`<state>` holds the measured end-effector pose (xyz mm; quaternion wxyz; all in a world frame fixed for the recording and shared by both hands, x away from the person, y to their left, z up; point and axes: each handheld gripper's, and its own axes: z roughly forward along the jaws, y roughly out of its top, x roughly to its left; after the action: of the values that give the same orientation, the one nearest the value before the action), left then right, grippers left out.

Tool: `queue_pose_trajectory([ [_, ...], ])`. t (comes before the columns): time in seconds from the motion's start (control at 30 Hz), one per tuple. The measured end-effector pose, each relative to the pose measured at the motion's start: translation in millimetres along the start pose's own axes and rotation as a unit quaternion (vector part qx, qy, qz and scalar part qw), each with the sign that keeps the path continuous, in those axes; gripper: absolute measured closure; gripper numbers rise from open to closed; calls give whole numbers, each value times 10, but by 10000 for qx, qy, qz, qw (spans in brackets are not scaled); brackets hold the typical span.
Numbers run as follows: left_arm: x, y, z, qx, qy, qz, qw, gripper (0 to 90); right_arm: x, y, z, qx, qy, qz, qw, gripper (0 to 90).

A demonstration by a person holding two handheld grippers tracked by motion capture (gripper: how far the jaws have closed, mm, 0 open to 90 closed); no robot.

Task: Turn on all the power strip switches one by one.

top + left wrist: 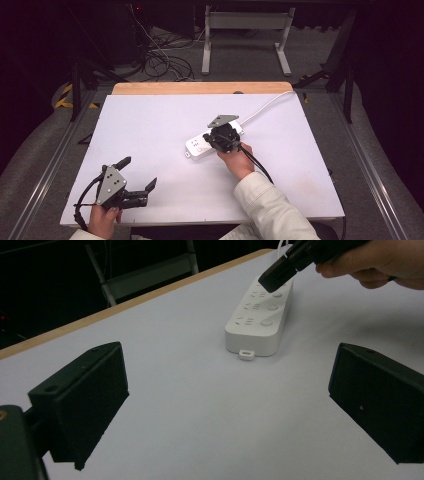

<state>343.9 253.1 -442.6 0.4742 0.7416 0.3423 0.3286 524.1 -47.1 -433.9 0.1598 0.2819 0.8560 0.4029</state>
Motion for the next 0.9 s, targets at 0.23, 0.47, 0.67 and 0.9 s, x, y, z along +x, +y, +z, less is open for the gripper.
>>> queue_pose_trajectory([
  [0.23,-16,2,-1,-12,-4,7,10000,30,27,69,-90,-72,160,-38,9998,900],
  [0.47,-11,0,0,2,-5,-13,10000,30,47,71,-84,-90,241,-30,9997,900],
  [0.67,-12,0,-3,-1,-8,-15,10000,30,107,53,-33,-73,411,-13,9991,900],
  [0.9,-12,0,-5,-3,-5,-25,10000,30,182,-26,73,33,457,-98,9989,900],
])
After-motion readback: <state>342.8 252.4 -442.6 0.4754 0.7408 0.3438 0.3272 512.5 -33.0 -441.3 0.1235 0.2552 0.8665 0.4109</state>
